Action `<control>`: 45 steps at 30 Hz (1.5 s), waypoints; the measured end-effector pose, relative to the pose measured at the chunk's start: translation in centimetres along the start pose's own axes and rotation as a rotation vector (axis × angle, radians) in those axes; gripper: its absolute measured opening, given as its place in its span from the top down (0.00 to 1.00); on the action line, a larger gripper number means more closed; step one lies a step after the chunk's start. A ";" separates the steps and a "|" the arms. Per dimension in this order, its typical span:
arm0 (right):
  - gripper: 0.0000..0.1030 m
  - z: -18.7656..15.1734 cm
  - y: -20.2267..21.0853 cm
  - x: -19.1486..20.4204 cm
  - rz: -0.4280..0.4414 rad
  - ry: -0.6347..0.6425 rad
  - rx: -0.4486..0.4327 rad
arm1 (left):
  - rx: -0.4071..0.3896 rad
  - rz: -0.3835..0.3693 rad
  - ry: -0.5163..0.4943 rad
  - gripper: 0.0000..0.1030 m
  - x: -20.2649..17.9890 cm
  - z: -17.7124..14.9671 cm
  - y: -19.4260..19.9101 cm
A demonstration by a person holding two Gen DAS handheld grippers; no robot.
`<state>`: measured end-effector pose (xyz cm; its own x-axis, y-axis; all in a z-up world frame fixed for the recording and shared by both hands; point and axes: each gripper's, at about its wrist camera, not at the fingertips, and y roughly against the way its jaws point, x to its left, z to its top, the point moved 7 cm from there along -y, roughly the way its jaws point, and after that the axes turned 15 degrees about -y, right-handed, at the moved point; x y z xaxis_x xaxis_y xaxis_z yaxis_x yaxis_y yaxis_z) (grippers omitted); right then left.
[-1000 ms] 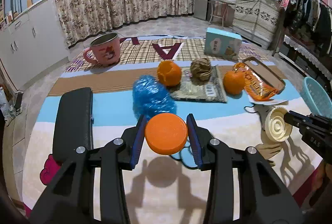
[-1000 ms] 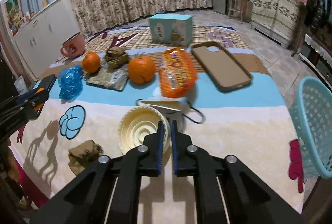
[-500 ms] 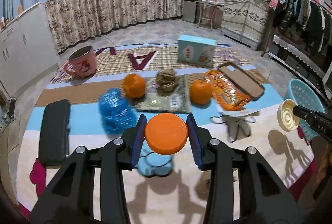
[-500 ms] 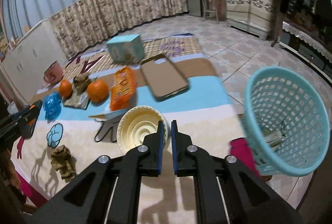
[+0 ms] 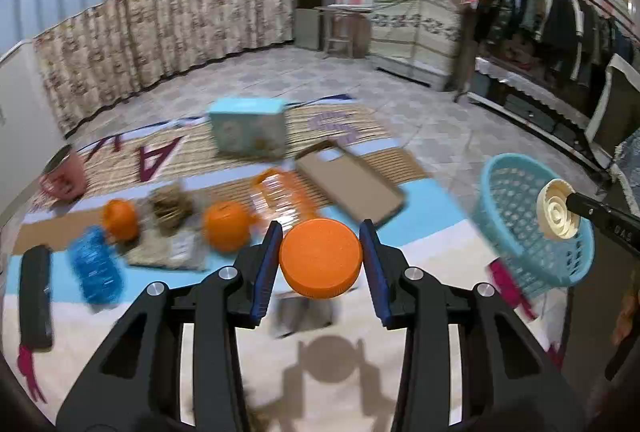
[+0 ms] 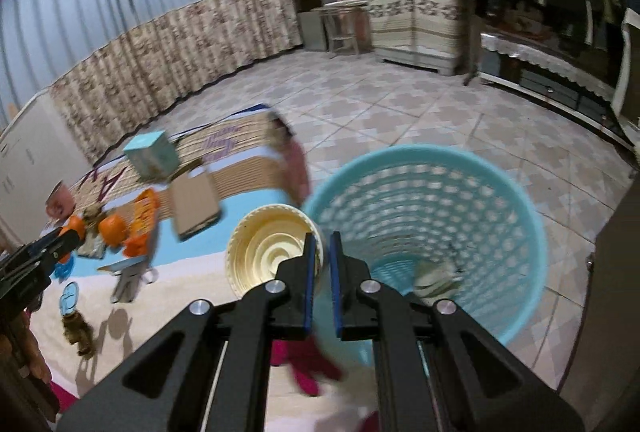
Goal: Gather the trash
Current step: 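Carry the orange lid and cream lid to the blue basket and release, then move both tools back over the mattress toward the tan glove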
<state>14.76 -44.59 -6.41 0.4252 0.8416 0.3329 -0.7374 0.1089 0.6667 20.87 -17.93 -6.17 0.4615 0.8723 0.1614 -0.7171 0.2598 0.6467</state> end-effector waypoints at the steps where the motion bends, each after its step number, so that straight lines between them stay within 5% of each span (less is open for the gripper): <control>1: 0.93 0.4 0.1 -0.8 -0.010 -0.005 -0.007 | -0.008 -0.013 -0.006 0.62 -1.0 0.7 -0.2; 18: 0.93 3.4 -1.4 -10.8 -0.107 -0.101 -0.037 | -0.088 -0.187 -0.151 0.62 -17.4 6.4 -4.8; 29: 0.93 3.9 -2.5 -12.2 -0.119 -0.137 -0.084 | -0.123 -0.194 -0.169 0.62 -20.0 7.5 -6.8; 33: 0.93 3.7 -2.9 -12.3 -0.116 -0.137 -0.089 | -0.150 -0.189 -0.152 0.37 -19.8 7.9 -6.4; 45: 0.93 1.8 -4.4 -10.1 -0.100 -0.112 -0.084 | -0.212 -0.088 -0.077 0.10 -14.5 7.2 -3.0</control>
<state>14.60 -54.53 -11.54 0.5508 0.7608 0.3433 -0.7280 0.2367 0.6434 20.03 -34.36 -5.09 0.5597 0.8106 0.1725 -0.7621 0.4216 0.4914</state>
